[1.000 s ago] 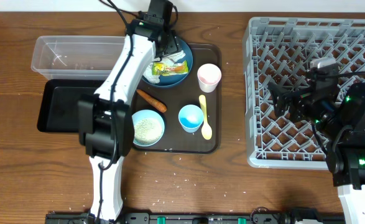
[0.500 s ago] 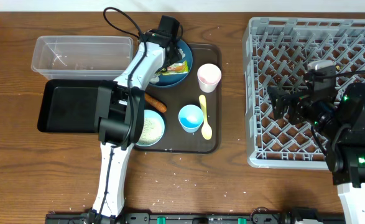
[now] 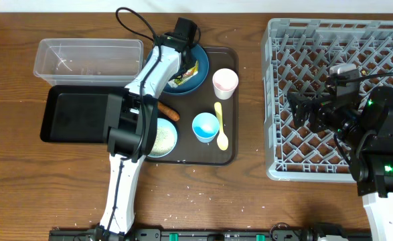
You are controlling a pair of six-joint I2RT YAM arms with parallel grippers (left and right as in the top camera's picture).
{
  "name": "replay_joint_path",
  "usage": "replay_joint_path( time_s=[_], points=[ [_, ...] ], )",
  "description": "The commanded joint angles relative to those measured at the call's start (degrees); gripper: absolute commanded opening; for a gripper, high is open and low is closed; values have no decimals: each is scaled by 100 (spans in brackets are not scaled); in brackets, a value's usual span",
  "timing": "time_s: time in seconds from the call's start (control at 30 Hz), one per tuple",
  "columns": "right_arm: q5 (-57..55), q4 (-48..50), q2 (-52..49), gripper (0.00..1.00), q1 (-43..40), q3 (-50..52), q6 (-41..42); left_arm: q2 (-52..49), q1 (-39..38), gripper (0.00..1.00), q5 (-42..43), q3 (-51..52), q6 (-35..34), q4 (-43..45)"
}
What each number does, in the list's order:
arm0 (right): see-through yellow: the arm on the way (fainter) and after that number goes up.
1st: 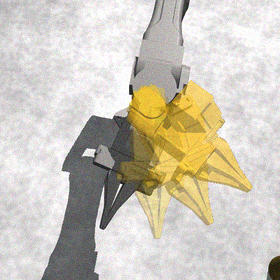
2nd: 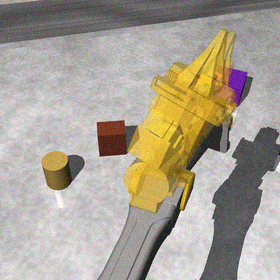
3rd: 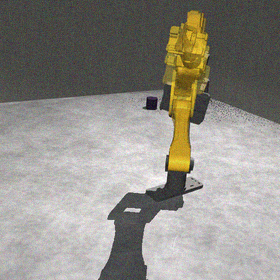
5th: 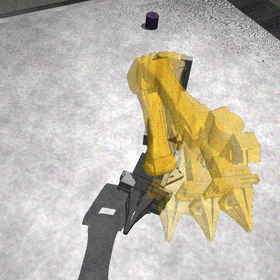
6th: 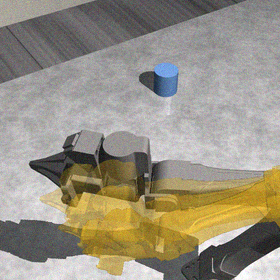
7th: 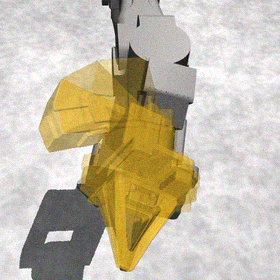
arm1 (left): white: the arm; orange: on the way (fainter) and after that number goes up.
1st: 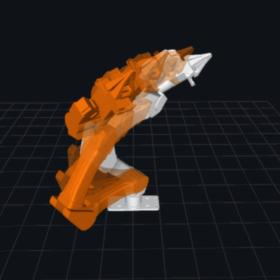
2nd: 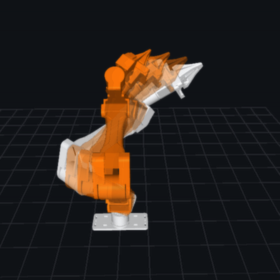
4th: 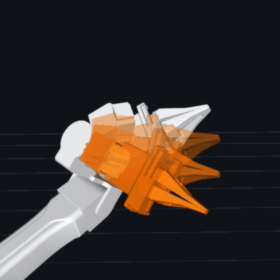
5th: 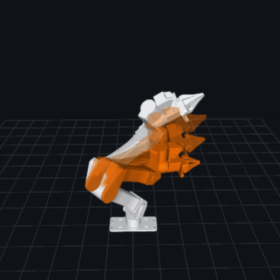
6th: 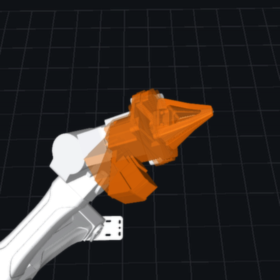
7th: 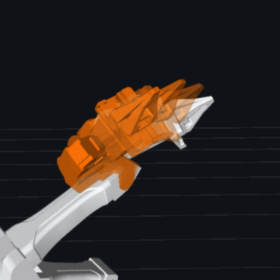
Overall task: Sort waste into correct bins and load items into the dishwasher rack
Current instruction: 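Reach the left gripper to the blue plate and grasp the paper waste, then carry the paper and wrapper with the left gripper into the clear bin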
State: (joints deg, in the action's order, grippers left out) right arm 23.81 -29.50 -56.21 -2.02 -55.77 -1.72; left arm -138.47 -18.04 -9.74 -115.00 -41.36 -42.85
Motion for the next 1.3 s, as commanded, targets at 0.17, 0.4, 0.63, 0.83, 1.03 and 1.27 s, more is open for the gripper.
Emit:
replay_joint_path(
  time_s=[0.17, 0.4, 0.63, 0.83, 1.03, 1.27],
  points=[
    [61, -9, -7, 99, 7, -118, 37, 1672, 162, 7, 70, -52, 557, -341],
    [42, -2, -7, 99, 7, -118, 37, 2387, 809, 6, -39, -52, 1589, -570],
    [39, -7, -7, 99, 7, -118, 37, 2026, 1661, 6, -13, 122, 3644, -573],
    [42, 4, -7, 99, 7, -118, 37, 1421, 2157, 6, -13, 144, 4444, -520],
    [42, 2, -7, 99, 7, -118, 37, 988, 2387, 6, 26, 144, 4439, -247],
    [42, 9, -7, 99, 7, -118, 37, 977, 2391, 50, 24, 142, 4435, -203]
  ],
)
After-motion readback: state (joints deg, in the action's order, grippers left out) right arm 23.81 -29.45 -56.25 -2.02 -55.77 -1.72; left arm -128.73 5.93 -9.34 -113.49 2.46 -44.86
